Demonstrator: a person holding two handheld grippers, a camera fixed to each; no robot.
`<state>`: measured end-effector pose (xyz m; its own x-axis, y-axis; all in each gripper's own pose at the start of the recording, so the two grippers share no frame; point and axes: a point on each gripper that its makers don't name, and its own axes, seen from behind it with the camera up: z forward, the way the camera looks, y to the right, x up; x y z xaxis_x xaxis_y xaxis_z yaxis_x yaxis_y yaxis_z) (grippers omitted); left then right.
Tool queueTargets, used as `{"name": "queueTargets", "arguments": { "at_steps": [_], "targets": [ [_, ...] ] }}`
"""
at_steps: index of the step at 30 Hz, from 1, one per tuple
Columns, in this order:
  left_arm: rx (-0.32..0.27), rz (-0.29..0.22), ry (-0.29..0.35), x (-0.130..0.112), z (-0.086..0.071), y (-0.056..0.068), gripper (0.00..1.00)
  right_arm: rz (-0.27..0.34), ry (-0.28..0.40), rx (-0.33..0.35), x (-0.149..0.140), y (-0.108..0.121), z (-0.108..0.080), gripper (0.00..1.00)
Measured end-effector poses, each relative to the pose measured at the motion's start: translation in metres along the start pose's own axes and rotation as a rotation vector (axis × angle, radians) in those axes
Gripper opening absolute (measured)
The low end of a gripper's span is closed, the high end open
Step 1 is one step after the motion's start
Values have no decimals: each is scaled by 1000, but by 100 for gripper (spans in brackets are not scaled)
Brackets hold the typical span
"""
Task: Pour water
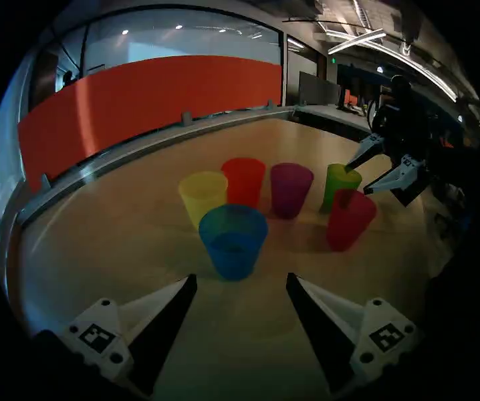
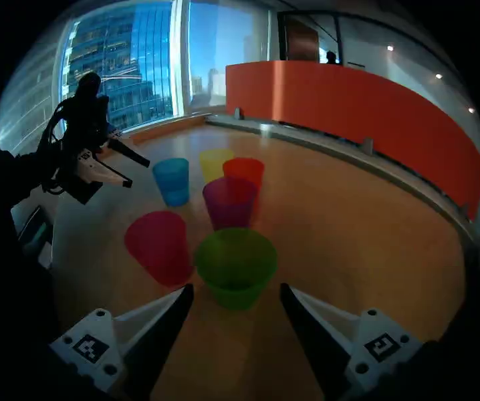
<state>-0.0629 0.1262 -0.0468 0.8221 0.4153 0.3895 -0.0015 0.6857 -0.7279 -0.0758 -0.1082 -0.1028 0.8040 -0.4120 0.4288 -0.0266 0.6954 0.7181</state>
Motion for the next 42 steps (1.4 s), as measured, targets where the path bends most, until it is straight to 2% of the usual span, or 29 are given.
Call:
{"name": "queueTargets", "arguments": {
  "at_steps": [12, 20, 26, 32, 42],
  "targets": [
    [-16, -13, -27, 1, 25, -10, 100, 0, -17, 5, -1, 2, 17, 100],
    [-44, -17, -26, 11, 45, -8, 100, -9, -24, 11, 3, 3, 28, 100],
    [-48, 0, -22, 20, 56, -9, 100, -16, -24, 12, 7, 4, 32, 100],
    [-61, -3, -12, 28, 64, -8, 100, -16, -21, 15, 10, 5, 36, 100],
    [-39, 22, -16, 31, 71, -12, 100, -20, -17, 18, 13, 5, 37, 100]
  ]
}}
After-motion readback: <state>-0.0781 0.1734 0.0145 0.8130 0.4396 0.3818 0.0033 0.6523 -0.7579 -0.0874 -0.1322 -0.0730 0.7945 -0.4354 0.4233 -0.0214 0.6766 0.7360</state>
